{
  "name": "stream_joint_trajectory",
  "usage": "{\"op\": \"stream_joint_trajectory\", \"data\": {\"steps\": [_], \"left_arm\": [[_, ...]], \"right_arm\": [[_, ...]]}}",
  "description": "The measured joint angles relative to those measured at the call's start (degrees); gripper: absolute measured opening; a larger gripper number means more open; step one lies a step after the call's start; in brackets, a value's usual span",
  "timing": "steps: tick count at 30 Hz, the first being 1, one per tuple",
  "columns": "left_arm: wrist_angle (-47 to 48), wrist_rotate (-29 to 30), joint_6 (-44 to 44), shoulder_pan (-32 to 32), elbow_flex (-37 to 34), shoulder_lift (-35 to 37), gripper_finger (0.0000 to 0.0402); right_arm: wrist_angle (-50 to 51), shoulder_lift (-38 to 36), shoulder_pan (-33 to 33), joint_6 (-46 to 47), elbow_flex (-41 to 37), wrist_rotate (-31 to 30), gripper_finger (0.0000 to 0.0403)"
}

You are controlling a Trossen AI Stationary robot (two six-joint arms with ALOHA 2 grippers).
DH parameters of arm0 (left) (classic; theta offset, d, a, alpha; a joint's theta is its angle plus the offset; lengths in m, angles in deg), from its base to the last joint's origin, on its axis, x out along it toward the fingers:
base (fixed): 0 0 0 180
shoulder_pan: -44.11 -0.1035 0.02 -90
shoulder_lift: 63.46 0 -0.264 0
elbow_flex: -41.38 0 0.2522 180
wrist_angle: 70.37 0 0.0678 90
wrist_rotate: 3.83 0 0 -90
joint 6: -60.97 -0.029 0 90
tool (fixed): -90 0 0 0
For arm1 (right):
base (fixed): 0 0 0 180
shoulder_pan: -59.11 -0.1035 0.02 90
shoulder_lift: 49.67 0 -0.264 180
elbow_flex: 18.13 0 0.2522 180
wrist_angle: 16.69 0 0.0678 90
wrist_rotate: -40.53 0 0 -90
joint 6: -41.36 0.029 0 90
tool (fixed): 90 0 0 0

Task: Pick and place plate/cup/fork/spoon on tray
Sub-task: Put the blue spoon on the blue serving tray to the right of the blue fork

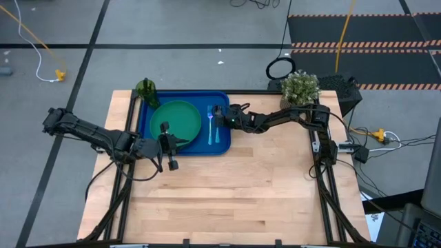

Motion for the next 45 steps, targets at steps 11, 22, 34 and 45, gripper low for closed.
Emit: {"op": "stream_joint_trajectory", "data": {"steps": [11,22,34,45], "left_arm": [[1.33,0.02,0.07,-0.01,0.0,0.0,0.0044],[2.12,2.08,1.73,-0.01,0.0,0.0,0.0044],[0.79,6.36,-3.98,-0.29,0.0,0.0,0.0044],[-3.11,6.47,-4.69,-3.18,0.0,0.0,0.0044]], "right_arm": [[-1.6,-5.92,-1.01,-9.29,0.02,11.83,0.0077],[-2.68,-10.62,-2.49,-35.32,0.07,25.64,0.0077],[-1.45,-10.67,-5.49,-43.87,0.11,9.23,0.0015],[5.48,-10.65,-5.03,-51.04,-1.26,10.79,0.0001]]}}
